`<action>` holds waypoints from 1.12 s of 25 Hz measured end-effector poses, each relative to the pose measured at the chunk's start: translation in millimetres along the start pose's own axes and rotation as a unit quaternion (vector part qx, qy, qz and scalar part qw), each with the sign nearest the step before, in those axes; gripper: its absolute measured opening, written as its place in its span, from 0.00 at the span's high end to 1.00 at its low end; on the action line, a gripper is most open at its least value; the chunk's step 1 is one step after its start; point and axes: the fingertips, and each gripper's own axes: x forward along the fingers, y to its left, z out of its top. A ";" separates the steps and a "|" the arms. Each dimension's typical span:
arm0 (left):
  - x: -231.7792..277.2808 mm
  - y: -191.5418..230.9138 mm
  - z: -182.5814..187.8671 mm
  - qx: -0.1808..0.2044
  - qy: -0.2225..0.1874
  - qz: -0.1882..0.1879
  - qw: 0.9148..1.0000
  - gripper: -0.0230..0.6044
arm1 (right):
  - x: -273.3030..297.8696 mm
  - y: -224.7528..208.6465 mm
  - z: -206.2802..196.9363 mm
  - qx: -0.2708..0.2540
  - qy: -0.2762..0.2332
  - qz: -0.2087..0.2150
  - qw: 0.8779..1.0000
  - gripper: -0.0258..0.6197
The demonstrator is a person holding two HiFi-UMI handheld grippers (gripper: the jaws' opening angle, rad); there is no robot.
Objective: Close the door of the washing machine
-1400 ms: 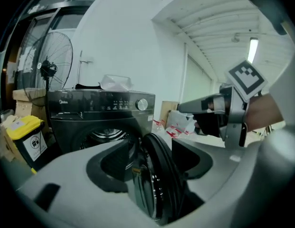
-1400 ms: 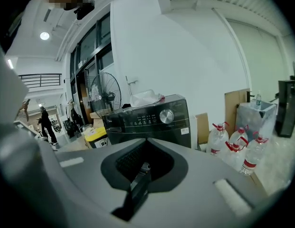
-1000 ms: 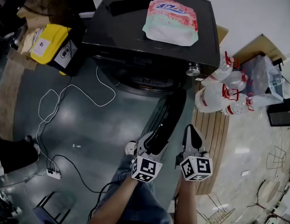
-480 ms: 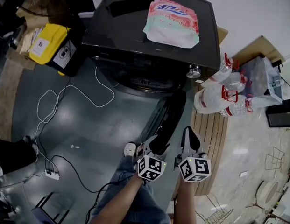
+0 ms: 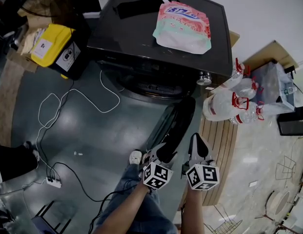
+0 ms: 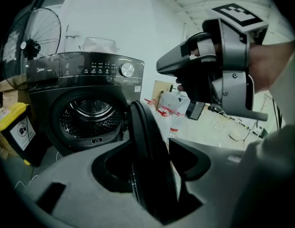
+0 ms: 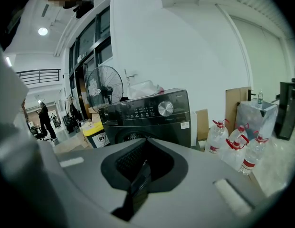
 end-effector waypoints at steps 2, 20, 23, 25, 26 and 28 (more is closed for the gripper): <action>-2.2 5.8 -0.5 -0.001 0.002 0.002 1.000 0.59 | 2.7 1.6 1.5 -0.001 0.000 0.002 1.000 0.94; -27.6 121.1 9.9 -0.006 0.018 0.086 0.996 0.63 | 60.2 47.7 24.8 -0.019 0.013 0.055 0.998 0.94; -29.3 145.0 16.5 -0.001 0.018 0.095 0.995 0.63 | 75.7 56.4 31.8 -0.023 0.015 0.065 0.998 0.94; -29.7 161.3 20.7 0.001 0.017 0.100 0.995 0.64 | 87.2 62.9 36.4 -0.025 0.015 0.073 0.997 0.94; -29.6 169.6 23.0 0.004 0.017 0.103 0.995 0.65 | 93.0 66.4 38.5 -0.027 0.015 0.078 0.997 0.94; -28.0 186.5 29.3 0.015 0.015 0.108 0.994 0.66 | 104.2 72.9 42.4 -0.029 0.015 0.087 0.996 0.94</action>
